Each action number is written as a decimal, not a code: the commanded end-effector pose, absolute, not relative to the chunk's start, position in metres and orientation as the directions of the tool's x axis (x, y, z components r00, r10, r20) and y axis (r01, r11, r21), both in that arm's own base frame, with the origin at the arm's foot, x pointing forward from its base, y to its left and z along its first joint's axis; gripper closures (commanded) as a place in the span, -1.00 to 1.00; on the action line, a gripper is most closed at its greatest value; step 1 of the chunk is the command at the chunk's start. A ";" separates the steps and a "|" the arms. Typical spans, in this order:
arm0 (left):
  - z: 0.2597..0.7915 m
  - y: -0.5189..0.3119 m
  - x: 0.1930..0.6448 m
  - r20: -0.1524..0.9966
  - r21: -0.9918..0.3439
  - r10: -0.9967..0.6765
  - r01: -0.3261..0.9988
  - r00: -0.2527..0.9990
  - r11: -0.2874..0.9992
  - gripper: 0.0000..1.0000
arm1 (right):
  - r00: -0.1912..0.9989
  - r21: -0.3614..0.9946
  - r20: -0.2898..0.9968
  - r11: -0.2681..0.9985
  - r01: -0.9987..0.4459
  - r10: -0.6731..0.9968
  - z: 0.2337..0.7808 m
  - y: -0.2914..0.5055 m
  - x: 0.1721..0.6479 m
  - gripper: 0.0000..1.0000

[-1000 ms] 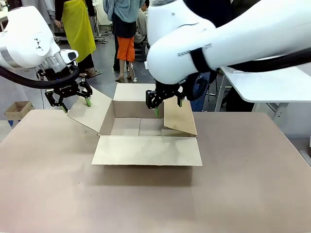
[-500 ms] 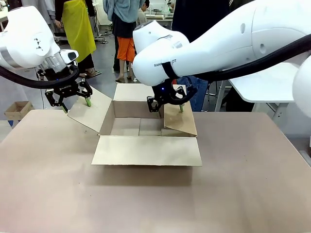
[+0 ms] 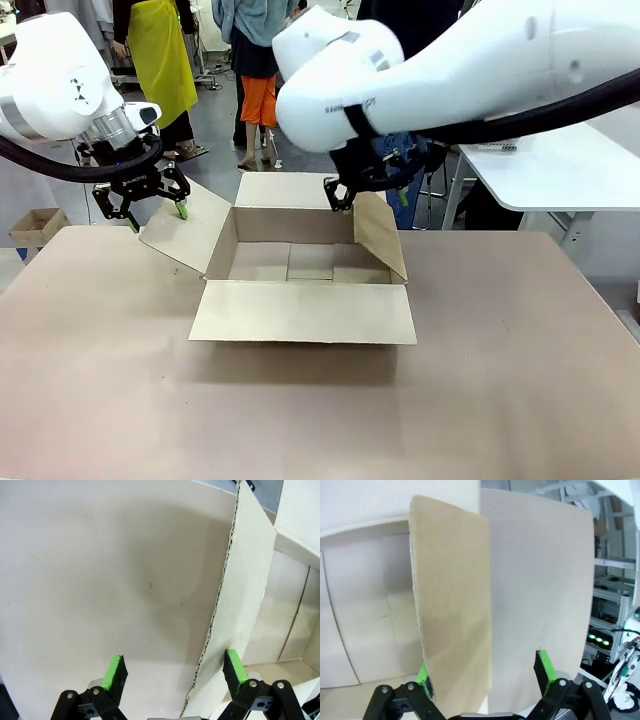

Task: Pack the gift set into the box.
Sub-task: Place both hands on the side flaps of the Package Box and spread them outward.

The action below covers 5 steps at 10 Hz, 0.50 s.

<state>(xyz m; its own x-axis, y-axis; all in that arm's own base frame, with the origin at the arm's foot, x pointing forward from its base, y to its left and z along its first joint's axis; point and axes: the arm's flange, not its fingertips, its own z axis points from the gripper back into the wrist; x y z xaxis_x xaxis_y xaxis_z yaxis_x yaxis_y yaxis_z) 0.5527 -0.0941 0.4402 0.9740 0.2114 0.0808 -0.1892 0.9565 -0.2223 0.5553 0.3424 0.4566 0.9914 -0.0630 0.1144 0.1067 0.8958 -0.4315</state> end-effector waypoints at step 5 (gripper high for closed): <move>0.443 -0.095 0.551 0.081 -0.209 0.223 -0.203 0.971 0.957 -1.00 | 0.985 -0.130 0.124 0.982 0.140 -0.124 0.486 0.210 0.506 -1.00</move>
